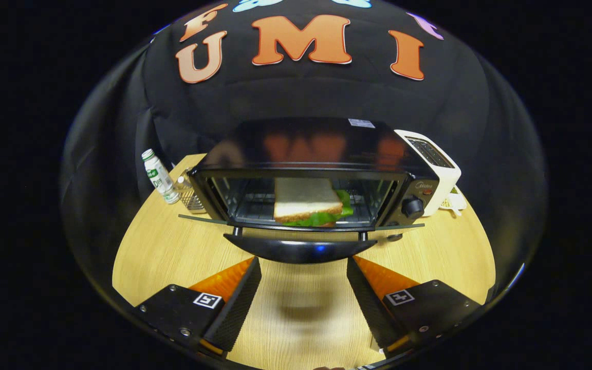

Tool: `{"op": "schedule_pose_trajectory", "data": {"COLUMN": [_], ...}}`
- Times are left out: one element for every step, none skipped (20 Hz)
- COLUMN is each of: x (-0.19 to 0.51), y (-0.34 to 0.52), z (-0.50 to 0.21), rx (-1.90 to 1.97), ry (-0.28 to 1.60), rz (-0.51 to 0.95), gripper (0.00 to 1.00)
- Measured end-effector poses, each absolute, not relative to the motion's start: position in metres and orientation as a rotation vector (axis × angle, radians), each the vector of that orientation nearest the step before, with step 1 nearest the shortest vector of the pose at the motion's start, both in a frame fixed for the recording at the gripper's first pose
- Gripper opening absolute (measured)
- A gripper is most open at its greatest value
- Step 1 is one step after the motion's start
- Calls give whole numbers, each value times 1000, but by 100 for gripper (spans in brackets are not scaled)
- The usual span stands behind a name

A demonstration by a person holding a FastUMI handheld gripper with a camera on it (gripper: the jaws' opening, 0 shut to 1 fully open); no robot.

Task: Open the toaster oven, put the food inside, and close the toaster oven door.

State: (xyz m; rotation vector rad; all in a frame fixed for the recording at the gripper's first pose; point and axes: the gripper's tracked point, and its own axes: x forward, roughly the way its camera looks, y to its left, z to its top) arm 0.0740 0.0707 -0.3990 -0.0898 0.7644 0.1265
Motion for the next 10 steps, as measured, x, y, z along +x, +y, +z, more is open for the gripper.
{"op": "schedule_pose_trajectory", "data": {"x": [83,90,96,96,94,93,91,90,87,87], "y": [71,72,71,71,75,70,67,66,68,70], "z": [-399,-398,-397,-398,-395,-387,-380,-371,-359,-344], "rx": [-82,-74,-61,-41,-20,-14,-19,-12,5,21], "ry": [747,733,724,730,727,701,674,653,635,616], "rz": [112,97,79,67,73,78,76,76,81,90], "gripper": [100,100,100,100,100,100,100,99,99,99]}}
